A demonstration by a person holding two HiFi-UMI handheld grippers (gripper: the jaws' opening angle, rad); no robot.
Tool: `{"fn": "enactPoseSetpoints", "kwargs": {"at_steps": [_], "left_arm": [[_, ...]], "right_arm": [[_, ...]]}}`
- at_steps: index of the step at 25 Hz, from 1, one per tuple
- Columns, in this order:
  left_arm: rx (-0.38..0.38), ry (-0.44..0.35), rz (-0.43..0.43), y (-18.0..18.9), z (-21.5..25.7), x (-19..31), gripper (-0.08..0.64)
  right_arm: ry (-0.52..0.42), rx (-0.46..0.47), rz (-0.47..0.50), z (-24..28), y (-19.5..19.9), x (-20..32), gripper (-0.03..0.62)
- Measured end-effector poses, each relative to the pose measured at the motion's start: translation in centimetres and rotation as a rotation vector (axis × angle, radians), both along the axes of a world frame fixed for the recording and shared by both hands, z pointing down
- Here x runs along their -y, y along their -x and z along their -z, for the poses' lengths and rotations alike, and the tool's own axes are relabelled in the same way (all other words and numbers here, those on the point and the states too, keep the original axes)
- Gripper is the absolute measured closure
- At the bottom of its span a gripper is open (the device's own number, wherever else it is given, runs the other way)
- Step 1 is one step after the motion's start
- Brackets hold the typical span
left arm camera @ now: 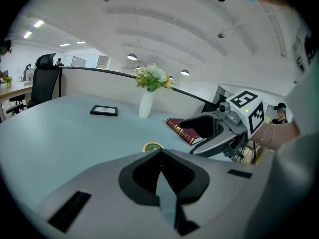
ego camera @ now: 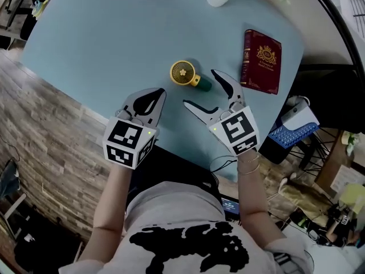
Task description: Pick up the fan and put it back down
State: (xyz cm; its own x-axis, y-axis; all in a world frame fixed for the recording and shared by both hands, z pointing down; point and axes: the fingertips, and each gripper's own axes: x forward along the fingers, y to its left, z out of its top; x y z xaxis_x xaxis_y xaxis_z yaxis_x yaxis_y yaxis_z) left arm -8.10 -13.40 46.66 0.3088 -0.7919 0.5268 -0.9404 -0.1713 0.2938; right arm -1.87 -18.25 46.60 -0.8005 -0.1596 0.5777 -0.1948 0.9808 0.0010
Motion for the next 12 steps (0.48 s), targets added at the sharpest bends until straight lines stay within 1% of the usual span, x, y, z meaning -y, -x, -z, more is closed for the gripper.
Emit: {"fn": "enactPoseSetpoints", "kwargs": {"at_steps": [5,8,12], "left_arm": [[-0.005,0.041,-0.005,-0.4,-1.9,-0.3,0.549],[-0.005,0.063,-0.009,-0.4,-2.8,-0.5,0.549],[0.0,0.07,-0.007,-0.3,-3.4,-0.3,0.549]], "right_arm": [[-0.023,-0.095,0.084,-2.9,0.2,0.0,0.186],[-0.026,-0.131,0.118,-4.4,0.4,0.0,0.197],[-0.004,-0.162,0.144,-6.2,0.5,0.5,0.22]]}}
